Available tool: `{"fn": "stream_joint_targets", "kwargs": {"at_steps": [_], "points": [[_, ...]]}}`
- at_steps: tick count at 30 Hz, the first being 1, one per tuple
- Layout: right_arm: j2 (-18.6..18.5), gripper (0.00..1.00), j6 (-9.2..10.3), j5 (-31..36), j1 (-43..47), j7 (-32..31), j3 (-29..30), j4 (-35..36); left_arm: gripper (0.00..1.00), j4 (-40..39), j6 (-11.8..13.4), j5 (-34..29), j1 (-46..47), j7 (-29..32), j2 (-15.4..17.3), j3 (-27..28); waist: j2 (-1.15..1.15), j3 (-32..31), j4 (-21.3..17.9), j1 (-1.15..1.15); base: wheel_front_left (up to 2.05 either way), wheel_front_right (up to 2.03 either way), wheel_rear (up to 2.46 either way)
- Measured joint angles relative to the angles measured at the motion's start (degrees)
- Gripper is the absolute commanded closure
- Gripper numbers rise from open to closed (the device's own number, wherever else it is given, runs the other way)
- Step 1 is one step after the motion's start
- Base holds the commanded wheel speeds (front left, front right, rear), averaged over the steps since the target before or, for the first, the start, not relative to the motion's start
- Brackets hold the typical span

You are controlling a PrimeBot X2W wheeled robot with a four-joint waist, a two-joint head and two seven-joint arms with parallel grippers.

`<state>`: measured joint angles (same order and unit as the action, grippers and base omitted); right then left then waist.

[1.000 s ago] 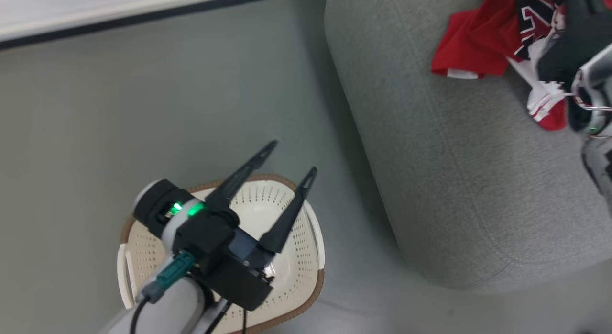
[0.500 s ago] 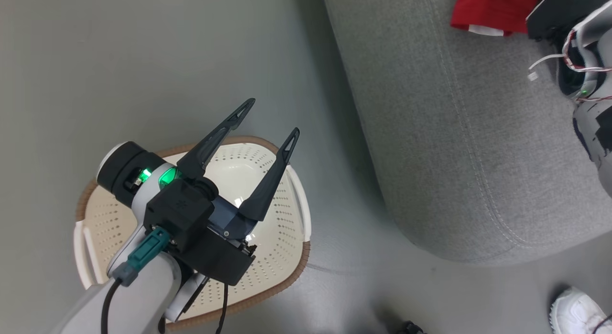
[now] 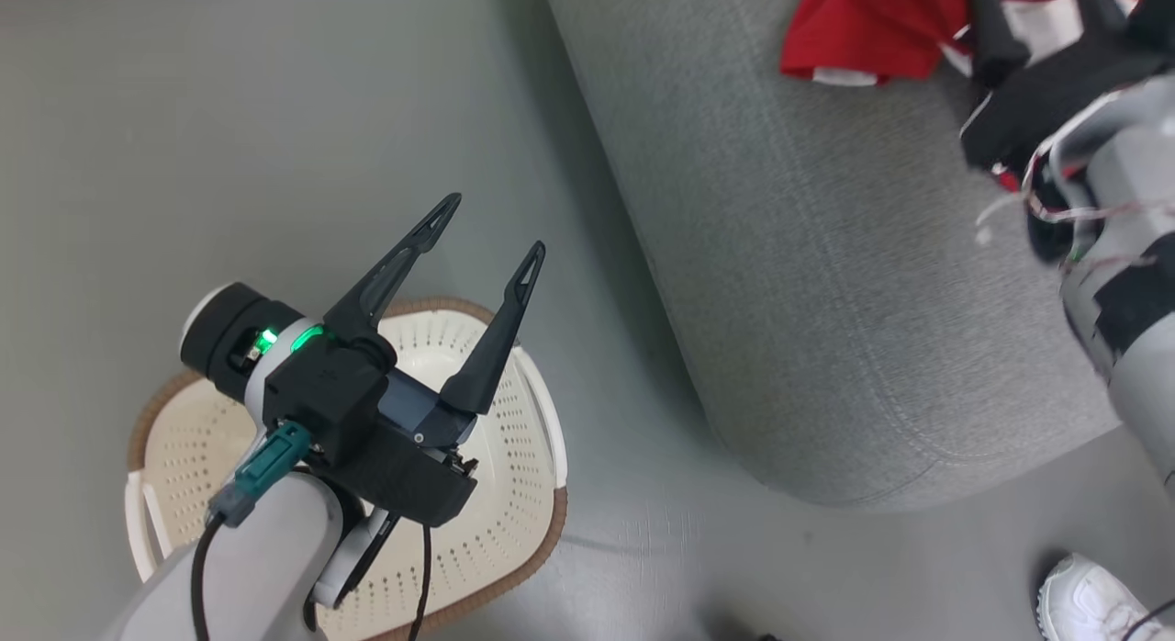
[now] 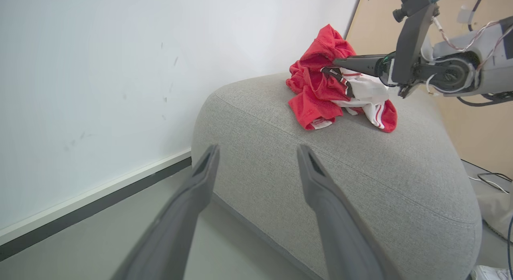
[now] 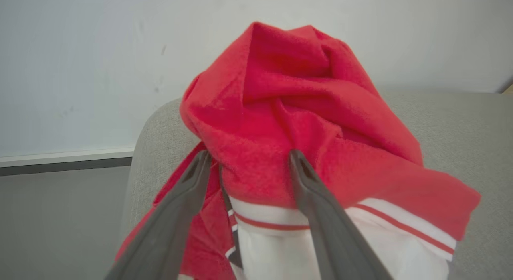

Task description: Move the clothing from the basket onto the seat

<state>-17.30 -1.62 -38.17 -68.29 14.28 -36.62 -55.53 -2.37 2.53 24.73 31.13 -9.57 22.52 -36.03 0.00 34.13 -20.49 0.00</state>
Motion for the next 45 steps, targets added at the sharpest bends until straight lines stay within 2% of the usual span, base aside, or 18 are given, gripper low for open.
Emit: {"fn": "stream_joint_targets", "kwargs": {"at_steps": [3, 14, 23, 34, 42, 45], "points": [[0.0, 0.00, -0.87, 1.3, 2.1, 0.0, -0.9, 0.6, 0.00, 1.7, 0.1, 0.6, -0.5, -1.0, -1.1, 0.4, 0.00, -2.0, -0.1, 0.00, 0.00, 0.00, 0.00], [-0.3, 0.00, -0.70, 3.3, 13.1, 0.0, -1.1, 8.4, 0.00, 8.2, 1.5, 3.8, -4.5, -3.2, -4.5, 2.6, 0.00, -10.1, 1.4, 0.01, 0.00, 0.00, 0.00], [-0.3, 0.00, 2.69, 3.5, 22.6, 0.0, 1.5, 15.4, 0.00, 13.6, 2.1, 7.1, -8.3, -4.2, -6.6, 5.6, 0.01, -16.3, 6.0, 0.01, 0.00, 0.00, 0.00], [0.1, 0.00, 6.54, 3.8, 37.1, 0.0, 4.5, 23.8, 0.00, 17.9, 3.3, 9.8, -17.8, -4.7, -6.9, 10.0, 0.01, -24.4, 12.9, 0.01, 0.00, 0.00, 0.00], [1.6, 0.00, 8.23, 3.9, 48.0, 0.0, 7.1, 30.3, 0.00, 18.0, 4.0, 9.9, -24.3, -4.7, -6.8, 12.8, 0.02, -29.3, 16.7, 0.01, 0.00, 0.00, 0.00], [2.4, 0.00, 8.25, 4.8, 51.8, 0.0, 7.7, 32.9, 0.00, 17.6, 4.1, 9.8, -26.7, -4.7, -6.8, 14.2, 0.01, -31.1, 18.0, 0.00, 0.00, 0.00, 0.00]]}}
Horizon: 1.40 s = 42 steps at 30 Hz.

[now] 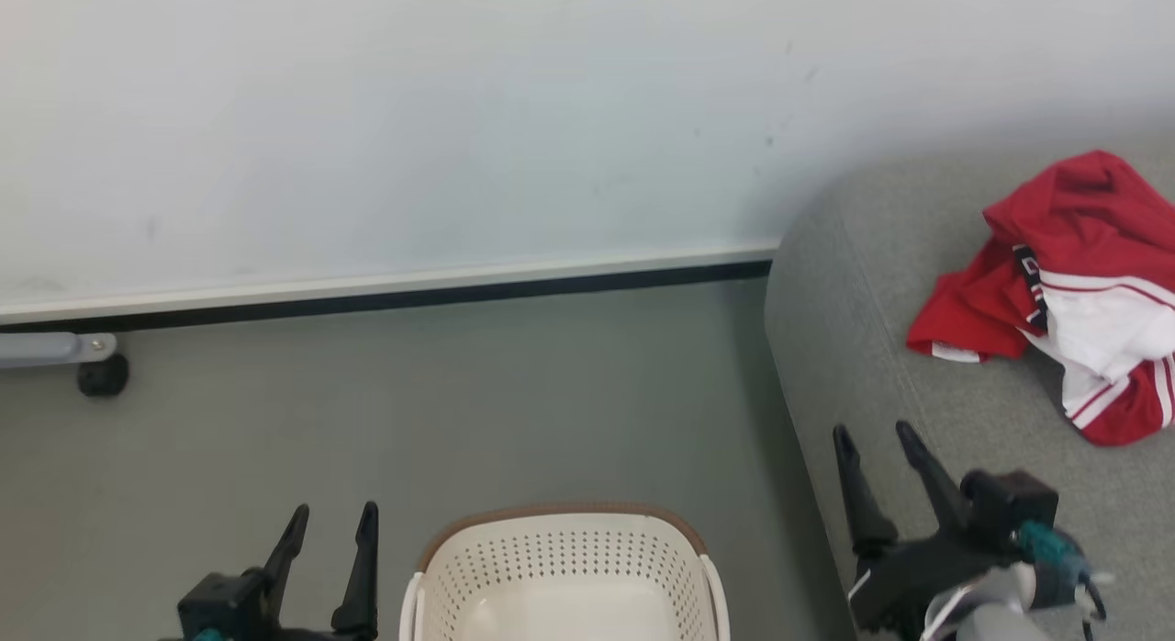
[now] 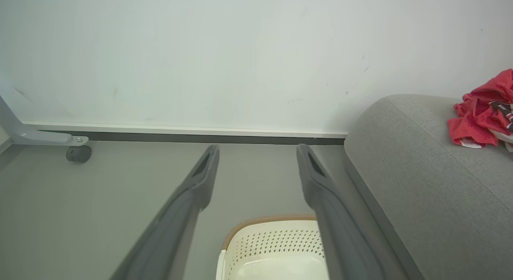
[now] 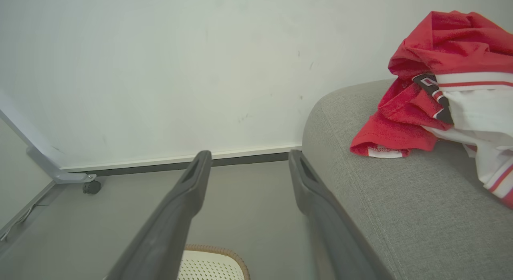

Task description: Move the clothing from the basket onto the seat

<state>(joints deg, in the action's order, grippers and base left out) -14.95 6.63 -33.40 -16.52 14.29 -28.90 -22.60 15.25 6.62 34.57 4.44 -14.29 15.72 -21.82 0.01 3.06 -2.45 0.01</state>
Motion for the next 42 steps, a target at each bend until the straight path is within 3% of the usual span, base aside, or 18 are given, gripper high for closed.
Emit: {"fn": "stream_joint_targets", "kwargs": {"at_steps": [8, 18, 41, 42], "points": [[1.3, 0.00, 0.51, 3.5, 8.3, 0.0, 1.4, 6.7, 0.00, -2.6, 0.5, -2.1, -6.5, 0.0, -0.1, 4.1, 0.00, -3.3, 2.0, 0.00, 0.00, 0.00, 0.00], [1.2, 0.00, 0.52, 8.2, 15.5, 0.0, 7.4, 12.1, 0.00, -5.5, 0.5, -4.1, -10.5, 0.0, -0.6, 8.0, 0.00, -4.2, 0.9, -0.01, 0.00, 0.00, 0.00], [3.3, 0.00, 0.67, 15.6, 19.7, 0.0, 15.3, 20.0, 0.00, -8.8, 0.5, -10.0, -11.9, 0.0, -1.9, 12.2, -0.01, -4.2, 0.1, -0.01, 0.00, 0.00, 0.00], [3.3, 1.00, 0.67, 15.8, 19.7, 0.0, 15.6, 20.3, 1.00, -8.9, 0.5, -10.1, -11.9, 0.0, -1.9, 12.3, -0.01, -4.1, 0.1, -0.01, 0.00, 0.00, 0.00]]}}
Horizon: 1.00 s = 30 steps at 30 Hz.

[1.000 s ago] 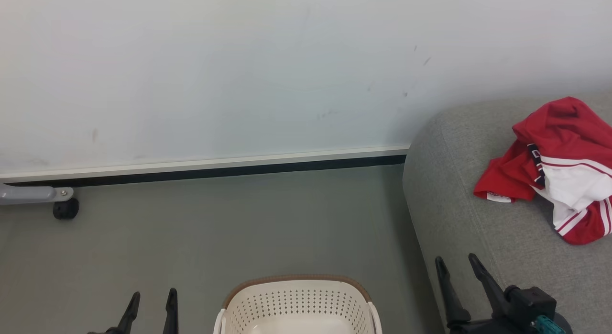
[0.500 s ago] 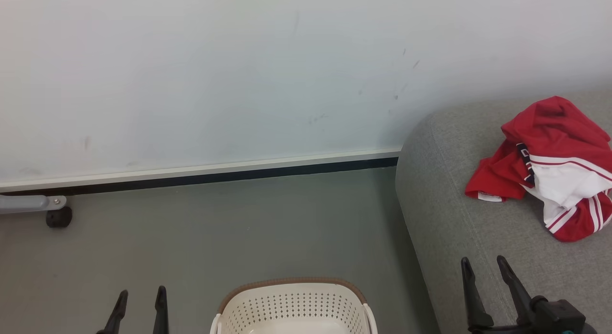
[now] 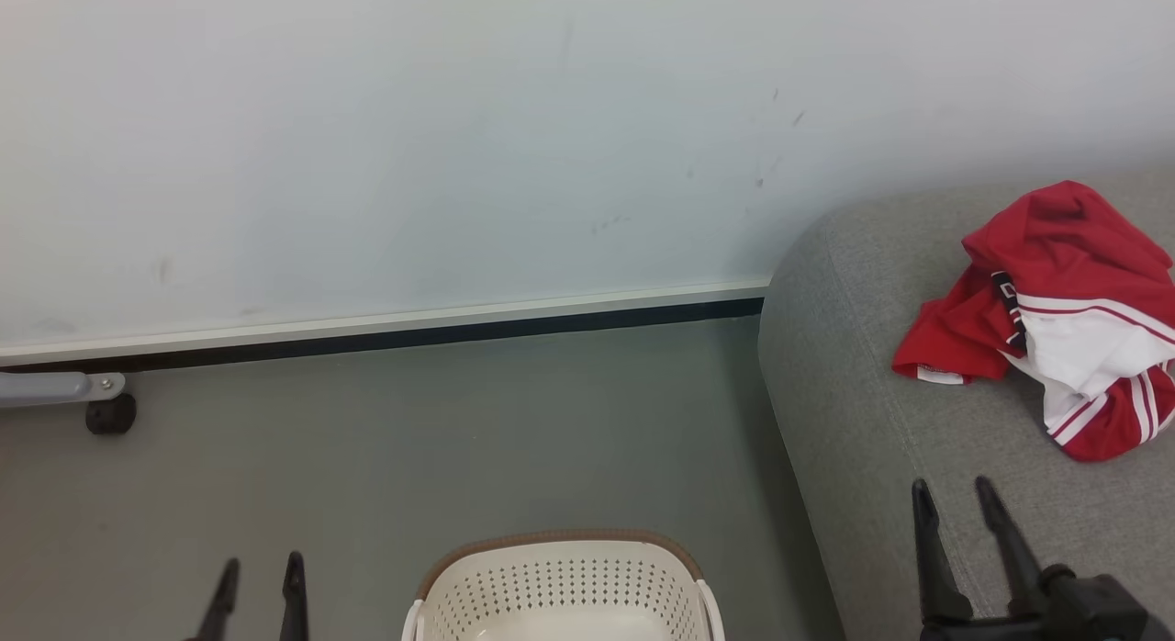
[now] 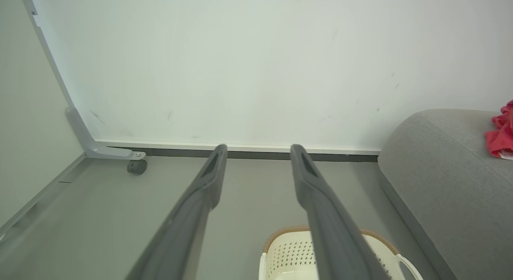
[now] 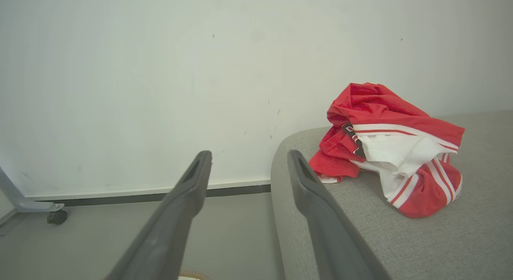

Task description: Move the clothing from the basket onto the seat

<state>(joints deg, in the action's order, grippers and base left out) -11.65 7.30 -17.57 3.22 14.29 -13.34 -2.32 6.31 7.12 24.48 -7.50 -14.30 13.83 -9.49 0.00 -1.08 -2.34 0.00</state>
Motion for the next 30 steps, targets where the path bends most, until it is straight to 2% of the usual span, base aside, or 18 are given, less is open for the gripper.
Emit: {"fn": "stream_joint_targets", "kwargs": {"at_steps": [5, 10, 30], "points": [[1.2, 1.00, -0.02, -0.1, 1.6, -0.2, -0.6, -3.3, 1.00, 3.0, -0.1, 0.2, -0.9, 0.2, -1.7, -0.7, 0.00, 0.0, 0.0, 0.00, 0.00, 0.00, 0.00], [1.4, 1.00, -0.45, -2.0, 1.7, -1.0, 0.4, -3.6, 1.00, 3.3, -0.6, 1.8, -0.9, 1.1, -1.9, -0.1, 0.00, 0.1, 0.1, 0.00, 0.00, 0.00, 0.00], [3.0, 1.00, -3.21, -17.0, 0.1, -5.3, 4.6, -5.5, 1.00, 4.5, -3.2, 15.4, 0.9, 5.3, -3.8, 3.1, 0.00, 0.3, 0.6, 0.00, 0.00, 0.00, 0.00]]}}
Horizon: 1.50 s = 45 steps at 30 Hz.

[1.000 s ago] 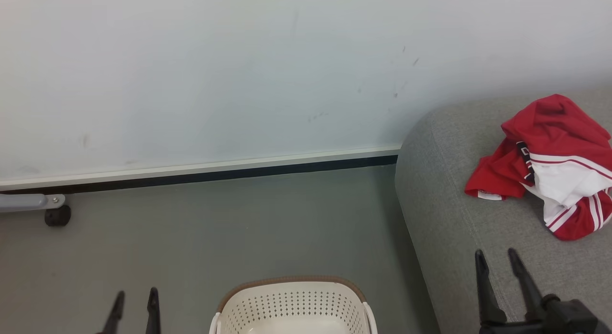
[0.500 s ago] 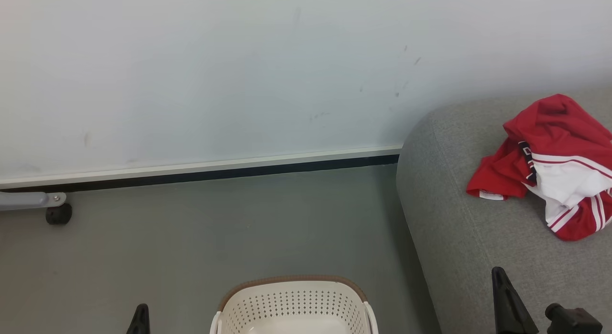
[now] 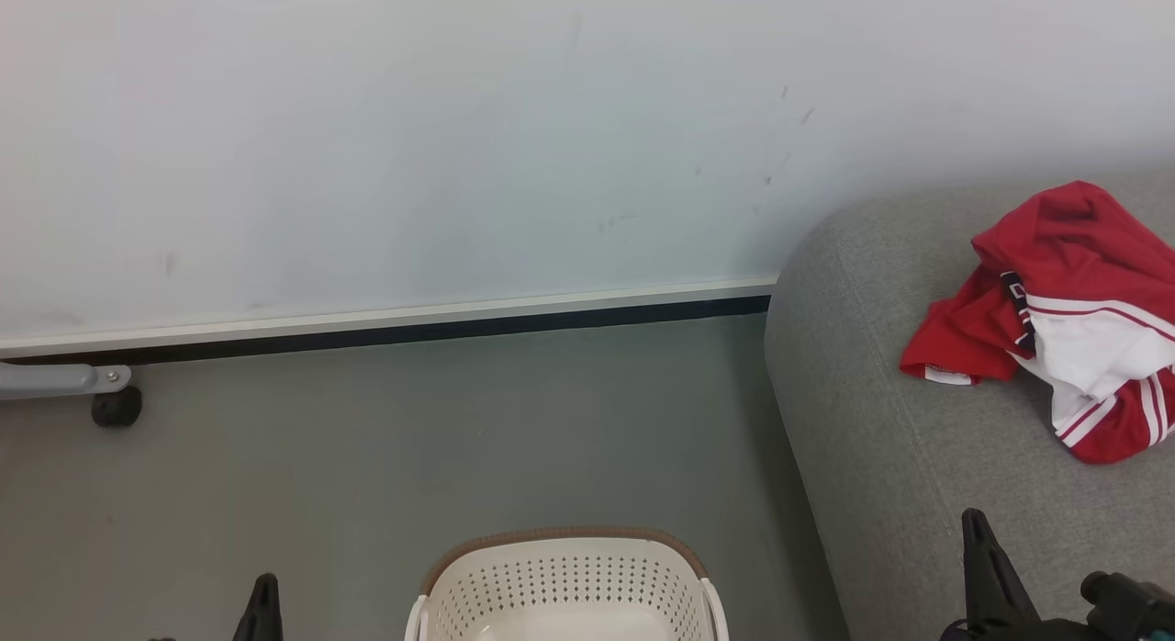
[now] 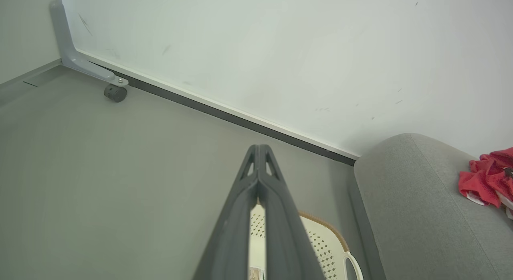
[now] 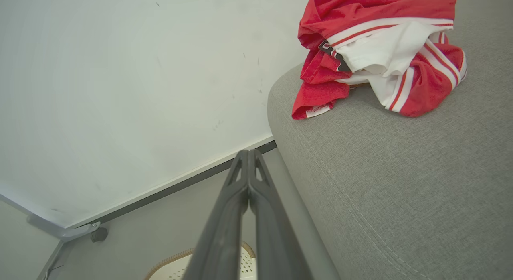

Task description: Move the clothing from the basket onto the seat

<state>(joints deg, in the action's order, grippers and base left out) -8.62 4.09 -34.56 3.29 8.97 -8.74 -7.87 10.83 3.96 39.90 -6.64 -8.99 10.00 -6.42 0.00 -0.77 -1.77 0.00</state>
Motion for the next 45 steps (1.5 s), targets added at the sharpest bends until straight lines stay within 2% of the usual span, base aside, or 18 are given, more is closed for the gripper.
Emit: {"fn": "stream_joint_targets", "kwargs": {"at_steps": [45], "points": [[3.3, 1.00, -5.71, -31.6, -4.3, -8.6, 9.1, -4.5, 1.00, 2.8, -6.0, 28.4, 5.6, 8.7, -4.1, 6.4, 0.00, 0.5, 1.0, -0.01, 0.00, 0.00, 0.00]]}}
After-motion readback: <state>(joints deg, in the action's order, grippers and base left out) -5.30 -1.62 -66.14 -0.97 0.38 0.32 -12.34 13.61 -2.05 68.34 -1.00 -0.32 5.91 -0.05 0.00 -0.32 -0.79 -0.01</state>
